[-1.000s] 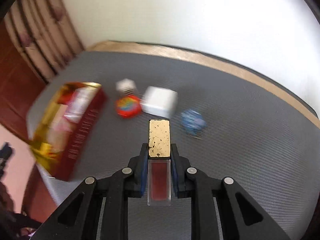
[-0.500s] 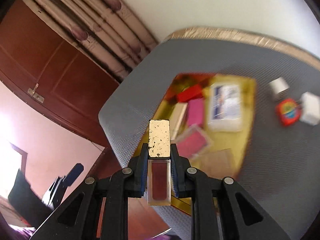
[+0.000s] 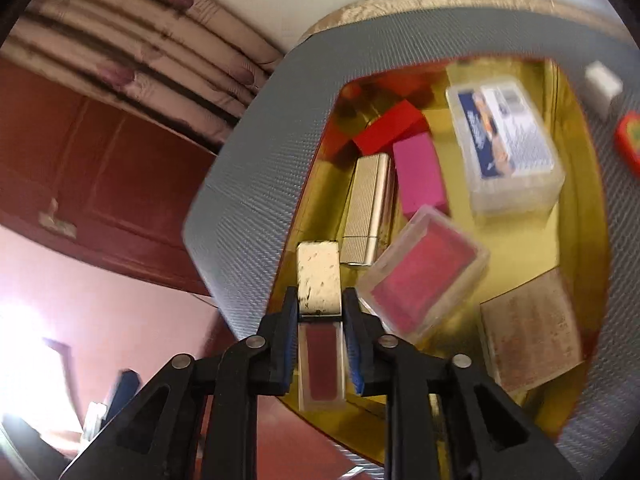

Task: Organize rigid objects
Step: 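Carry the gold-capped lip gloss over the tin and release it with the right gripper, then move the left gripper to the red AAA tape measure and grasp it, then carry the red tape measure into the tin and release it with the left gripper, then grasp the blue patterned keychain with the right gripper and carry it over the tin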

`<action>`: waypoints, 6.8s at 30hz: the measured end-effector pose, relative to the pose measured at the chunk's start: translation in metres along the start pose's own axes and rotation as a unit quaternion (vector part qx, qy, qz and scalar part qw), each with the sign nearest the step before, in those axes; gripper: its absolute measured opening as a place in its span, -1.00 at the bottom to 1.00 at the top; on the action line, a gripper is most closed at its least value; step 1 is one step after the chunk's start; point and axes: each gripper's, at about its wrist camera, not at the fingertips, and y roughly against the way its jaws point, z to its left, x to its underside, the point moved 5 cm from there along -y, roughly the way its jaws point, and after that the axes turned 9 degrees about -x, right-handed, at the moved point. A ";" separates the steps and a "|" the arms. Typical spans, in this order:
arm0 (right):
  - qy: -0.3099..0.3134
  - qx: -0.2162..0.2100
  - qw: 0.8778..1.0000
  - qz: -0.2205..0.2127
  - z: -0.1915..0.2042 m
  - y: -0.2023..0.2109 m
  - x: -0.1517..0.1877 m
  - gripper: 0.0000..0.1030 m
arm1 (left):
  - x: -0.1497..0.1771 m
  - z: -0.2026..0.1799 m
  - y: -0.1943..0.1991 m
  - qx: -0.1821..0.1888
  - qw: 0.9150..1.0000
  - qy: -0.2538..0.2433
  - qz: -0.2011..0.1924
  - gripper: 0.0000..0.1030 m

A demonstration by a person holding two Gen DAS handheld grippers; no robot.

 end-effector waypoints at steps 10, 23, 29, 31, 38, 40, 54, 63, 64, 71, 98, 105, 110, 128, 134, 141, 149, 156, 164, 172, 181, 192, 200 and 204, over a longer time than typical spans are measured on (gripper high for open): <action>0.093 0.105 0.983 -0.118 -0.023 0.102 0.015 -0.07 | 0.004 -0.009 0.001 -0.010 1.000 -0.021 -0.003 0.12; 0.085 0.472 0.868 -0.128 -0.229 0.289 0.076 0.70 | -0.013 -0.096 0.052 0.148 0.977 -0.141 -0.057 0.12; 0.051 0.463 0.865 -0.187 -0.259 0.330 0.083 0.70 | -0.042 -0.193 0.037 0.277 0.942 -0.188 0.011 0.27; 0.035 0.443 0.875 -0.195 -0.265 0.335 0.085 0.70 | -0.051 -0.226 0.018 0.296 0.934 -0.198 0.035 0.27; 0.017 0.397 0.894 -0.208 -0.274 0.351 0.085 0.78 | -0.065 -0.300 -0.072 0.257 0.932 -0.232 0.107 0.27; 0.017 0.382 0.898 -0.217 -0.274 0.355 0.085 0.78 | -0.064 -0.309 -0.097 0.244 0.934 -0.224 0.132 0.27; 0.014 0.345 0.911 -0.226 -0.267 0.361 0.099 0.78 | -0.058 -0.322 -0.171 0.205 0.935 -0.214 0.195 0.27; 0.018 0.342 0.914 -0.219 -0.265 0.353 0.096 0.88 | -0.060 -0.336 -0.191 0.163 0.935 -0.255 0.187 0.27; 0.017 0.341 0.914 -0.219 -0.265 0.353 0.096 0.88 | -0.058 -0.341 -0.190 0.160 0.934 -0.260 0.186 0.27; 0.016 0.341 0.914 -0.217 -0.266 0.352 0.096 0.89 | -0.060 -0.337 -0.179 0.182 0.934 -0.244 0.189 0.02; 0.021 0.382 0.904 -0.189 -0.267 0.330 0.084 0.93 | -0.051 -0.102 -0.037 0.141 0.975 -0.089 0.146 0.02; 0.022 0.394 0.900 -0.183 -0.268 0.323 0.080 0.93 | -0.064 -0.093 -0.073 0.115 0.979 -0.109 0.127 0.02; 0.022 0.399 0.899 -0.180 -0.268 0.321 0.078 0.93 | -0.079 -0.123 -0.129 0.099 0.980 -0.121 0.125 0.02; 0.019 0.405 0.896 -0.179 -0.270 0.317 0.074 0.98 | -0.105 -0.140 -0.180 0.053 0.987 -0.136 0.071 0.12; 0.025 0.387 0.903 -0.184 -0.268 0.317 0.073 0.98 | -0.111 -0.129 -0.114 0.112 0.988 -0.093 0.046 0.12; 0.121 0.333 0.925 -0.139 -0.225 0.284 0.021 0.87 | -0.047 -0.081 -0.012 0.086 0.996 -0.035 -0.005 0.23; 0.192 0.328 0.922 -0.069 -0.209 0.233 -0.040 0.55 | 0.002 -0.059 0.020 0.009 0.998 -0.046 -0.047 0.24; 0.197 0.346 0.917 -0.038 -0.220 0.214 -0.071 0.53 | 0.006 -0.057 0.007 0.013 0.999 -0.042 -0.029 0.24; 0.174 0.320 0.931 -0.007 -0.238 0.196 -0.093 0.00 | 0.010 -0.057 -0.005 0.014 0.999 -0.040 -0.006 0.24; 0.166 0.290 0.941 -0.043 -0.194 0.206 -0.074 -0.46 | 0.005 -0.044 0.001 0.003 1.000 -0.017 -0.011 0.24; 0.227 0.155 0.960 -0.048 -0.051 0.152 -0.050 -0.46 | 0.003 -0.020 -0.002 -0.013 1.000 0.003 0.022 0.24; 0.242 0.126 0.962 0.004 0.002 0.033 -0.045 -0.46 | 0.010 -0.004 -0.011 -0.017 0.999 0.014 0.043 0.24; 0.231 0.138 0.963 0.025 -0.004 -0.004 -0.052 -0.45 | 0.011 0.002 -0.019 -0.010 0.998 0.031 0.058 0.24; 0.226 0.142 0.963 0.028 -0.009 -0.014 -0.056 -0.45 | 0.012 0.003 -0.024 -0.008 0.997 0.034 0.070 0.24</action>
